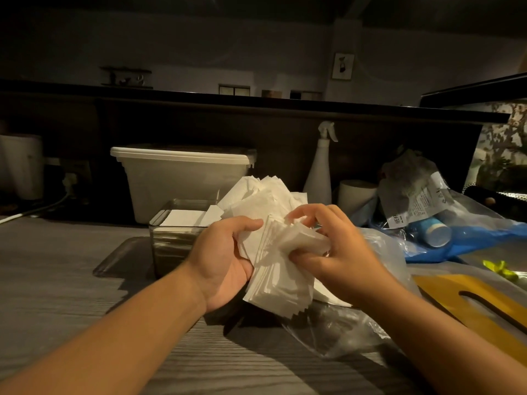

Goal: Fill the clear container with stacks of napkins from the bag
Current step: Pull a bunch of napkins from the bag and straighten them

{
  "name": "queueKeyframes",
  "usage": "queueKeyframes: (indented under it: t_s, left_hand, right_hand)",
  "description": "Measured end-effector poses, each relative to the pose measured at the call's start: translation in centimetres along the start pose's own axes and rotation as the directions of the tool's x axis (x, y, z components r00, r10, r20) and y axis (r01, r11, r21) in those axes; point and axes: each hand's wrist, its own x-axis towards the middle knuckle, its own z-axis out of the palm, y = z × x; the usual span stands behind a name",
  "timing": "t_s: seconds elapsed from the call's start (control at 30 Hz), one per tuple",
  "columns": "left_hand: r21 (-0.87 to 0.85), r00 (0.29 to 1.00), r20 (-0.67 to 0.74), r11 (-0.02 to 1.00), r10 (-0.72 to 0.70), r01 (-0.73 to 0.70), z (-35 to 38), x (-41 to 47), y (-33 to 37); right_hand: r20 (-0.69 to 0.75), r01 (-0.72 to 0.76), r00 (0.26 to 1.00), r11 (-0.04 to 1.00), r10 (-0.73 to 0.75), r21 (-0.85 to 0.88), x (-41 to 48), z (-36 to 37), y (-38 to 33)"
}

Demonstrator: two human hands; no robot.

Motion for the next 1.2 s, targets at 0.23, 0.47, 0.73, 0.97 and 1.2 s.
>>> queueKeyframes:
  t_s: [0.23, 0.47, 0.73, 0.97, 1.2]
  left_hand:
    - [0.037, 0.999, -0.035, 0.999, -0.003, 0.004, -0.1, 0.1, -0.2]
    - [0.061, 0.990, -0.141, 0.998, -0.021, 0.030, -0.1, 0.3, -0.1]
    - [0.237, 0.982, -0.158, 0.961, -0.108, 0.144, -0.7, 0.1, -0.1]
    - [0.200, 0.972, 0.043, 0.955, -0.233, 0.220, -1.0, 0.1, -0.6]
    - [0.268, 0.940, 0.231, 0.945, -0.252, 0.187, -0.8, 0.0, -0.3]
  right_hand:
    - [-0.024, -0.009, 1.000, 0.999, 0.008, -0.036, 0.0, 0.1, -0.1]
    - [-0.083, 0.081, 0.992, 0.990, -0.091, -0.117, -0.3, 0.4, -0.2]
    - [0.095, 0.092, 0.987, 0.946, -0.127, 0.310, 0.1, -2.5, -1.3]
    - [0.066, 0.164, 0.984, 0.986, -0.163, -0.007, -0.1, -1.1, -0.7]
    - [0.003, 0.140, 0.990, 0.990, -0.140, -0.011, -0.1, -1.1, -0.9]
